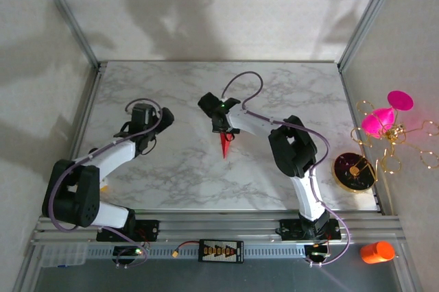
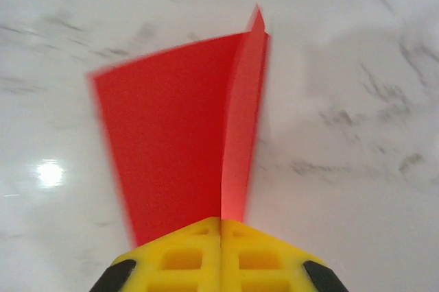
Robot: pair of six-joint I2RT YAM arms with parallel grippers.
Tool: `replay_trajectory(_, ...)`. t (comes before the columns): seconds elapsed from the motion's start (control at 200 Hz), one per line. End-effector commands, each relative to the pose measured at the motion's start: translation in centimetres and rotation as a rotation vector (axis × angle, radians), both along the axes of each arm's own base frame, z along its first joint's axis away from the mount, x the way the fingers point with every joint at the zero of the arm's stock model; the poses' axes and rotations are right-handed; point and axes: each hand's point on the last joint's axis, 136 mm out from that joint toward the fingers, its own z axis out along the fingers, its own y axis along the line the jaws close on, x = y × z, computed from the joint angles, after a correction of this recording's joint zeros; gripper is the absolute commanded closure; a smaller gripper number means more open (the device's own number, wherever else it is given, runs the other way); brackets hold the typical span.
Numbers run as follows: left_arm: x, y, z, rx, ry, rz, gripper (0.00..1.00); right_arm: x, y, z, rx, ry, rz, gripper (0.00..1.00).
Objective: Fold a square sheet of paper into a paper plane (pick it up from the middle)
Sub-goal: Turn over the paper plane at the top-center of the table.
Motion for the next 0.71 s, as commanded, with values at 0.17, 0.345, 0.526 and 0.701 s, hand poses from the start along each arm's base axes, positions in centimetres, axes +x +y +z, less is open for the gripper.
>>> replay_trajectory(0.17,-1.1,0.8,0.2,-0.176,-0.006,0.026,0.02,2.2,9.7,9.9,0.501,-0.228,0.404,1.00)
replay_trajectory(0.345,-1.5,0.3,0.4,-0.238,-0.033,0.025,0.05,1.5,11.5,9.1,0.659,-0.192,0.493,1.00)
replay_trajectory(0.526,-2.2,0.2,0.0,-0.263,-0.040,0.042,0.10,0.2,10.7,6.3,0.786,-0.117,0.504,1.00)
replay_trajectory(0.701,-2.9,-1.1,-1.0,-0.274,-0.016,0.011,0.13,0.4,7.4,2.1,0.819,-0.079,0.445,1.00)
